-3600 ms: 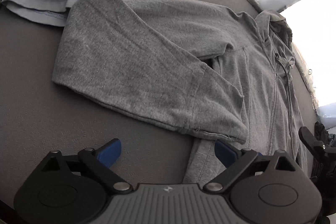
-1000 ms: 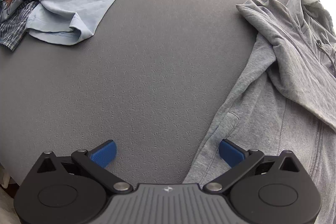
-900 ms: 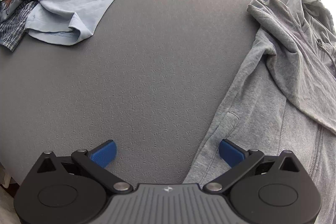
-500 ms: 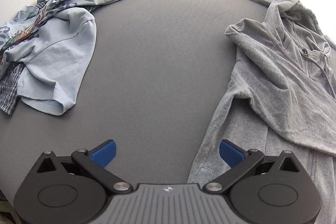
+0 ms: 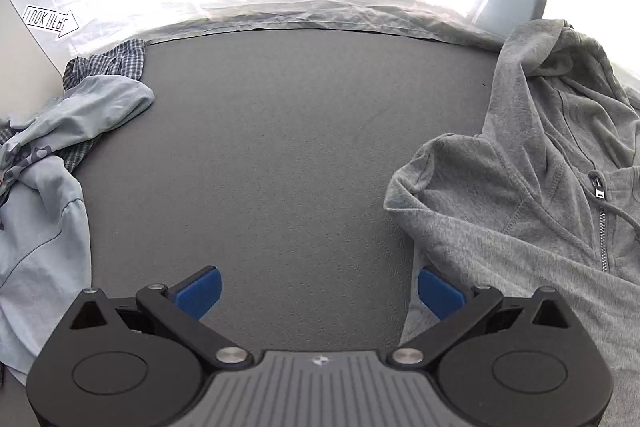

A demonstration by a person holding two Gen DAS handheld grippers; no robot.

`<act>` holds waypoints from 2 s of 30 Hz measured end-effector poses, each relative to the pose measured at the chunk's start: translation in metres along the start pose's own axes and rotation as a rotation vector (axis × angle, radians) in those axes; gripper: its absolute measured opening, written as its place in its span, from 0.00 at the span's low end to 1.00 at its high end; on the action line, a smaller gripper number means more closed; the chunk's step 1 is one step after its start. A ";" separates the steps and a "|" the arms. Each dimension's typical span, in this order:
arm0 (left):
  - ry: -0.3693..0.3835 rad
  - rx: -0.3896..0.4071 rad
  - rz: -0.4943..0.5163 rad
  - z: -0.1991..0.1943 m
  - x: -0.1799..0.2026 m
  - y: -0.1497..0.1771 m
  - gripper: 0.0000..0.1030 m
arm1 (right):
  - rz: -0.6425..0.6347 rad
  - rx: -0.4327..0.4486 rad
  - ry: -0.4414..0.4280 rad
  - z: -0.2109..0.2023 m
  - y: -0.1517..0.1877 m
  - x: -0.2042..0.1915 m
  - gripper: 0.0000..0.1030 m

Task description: Fold clothes

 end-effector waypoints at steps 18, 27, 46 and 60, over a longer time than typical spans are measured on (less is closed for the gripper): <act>0.002 0.035 0.019 -0.009 0.009 -0.024 1.00 | -0.017 -0.010 0.058 0.000 0.005 0.007 0.32; -0.012 -0.052 0.024 -0.026 0.024 0.060 1.00 | -0.119 0.024 0.035 -0.002 0.014 -0.010 0.04; -0.028 -0.123 0.026 -0.020 0.022 0.090 1.00 | 0.119 0.037 -0.048 -0.023 0.031 0.046 0.43; 0.037 -0.061 -0.051 -0.013 0.012 0.108 1.00 | 0.563 0.018 -0.457 -0.012 0.057 0.061 0.11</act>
Point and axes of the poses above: each gripper's, at about its wrist camera, not at the fingertips, and z roughly the way its jaws point, x to its right, y to its underside, the point moved 4 cm from there along z, roughly the way its jaws point, and after that the axes turned 10 degrees about -x, right-handed, at the moved point
